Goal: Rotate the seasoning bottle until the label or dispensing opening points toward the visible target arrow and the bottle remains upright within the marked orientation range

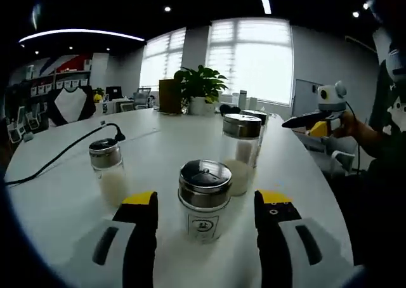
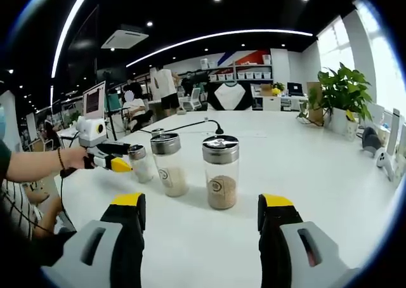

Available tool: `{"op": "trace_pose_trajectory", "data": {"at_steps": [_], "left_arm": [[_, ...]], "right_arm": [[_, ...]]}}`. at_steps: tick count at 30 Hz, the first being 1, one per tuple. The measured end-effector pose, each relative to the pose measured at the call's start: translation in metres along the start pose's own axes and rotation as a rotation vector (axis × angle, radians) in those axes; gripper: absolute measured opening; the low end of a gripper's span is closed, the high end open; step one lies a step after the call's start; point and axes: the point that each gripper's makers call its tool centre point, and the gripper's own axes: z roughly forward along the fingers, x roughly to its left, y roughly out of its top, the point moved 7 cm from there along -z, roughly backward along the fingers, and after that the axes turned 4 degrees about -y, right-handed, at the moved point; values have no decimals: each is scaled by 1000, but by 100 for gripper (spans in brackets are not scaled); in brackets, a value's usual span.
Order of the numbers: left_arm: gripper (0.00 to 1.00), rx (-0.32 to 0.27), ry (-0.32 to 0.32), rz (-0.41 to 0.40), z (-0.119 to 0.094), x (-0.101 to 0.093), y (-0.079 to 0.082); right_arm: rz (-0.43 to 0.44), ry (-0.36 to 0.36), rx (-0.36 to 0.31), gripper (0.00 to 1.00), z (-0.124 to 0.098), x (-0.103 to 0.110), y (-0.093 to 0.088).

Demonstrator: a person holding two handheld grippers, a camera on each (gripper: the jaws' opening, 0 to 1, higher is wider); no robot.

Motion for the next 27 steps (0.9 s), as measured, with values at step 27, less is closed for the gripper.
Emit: {"op": "trace_pose_trajectory", "data": {"at_steps": [27], "left_arm": [[37, 11, -106, 78, 15, 2, -2]], "right_arm": [[-8, -12, 7, 73, -2, -3, 1]]}}
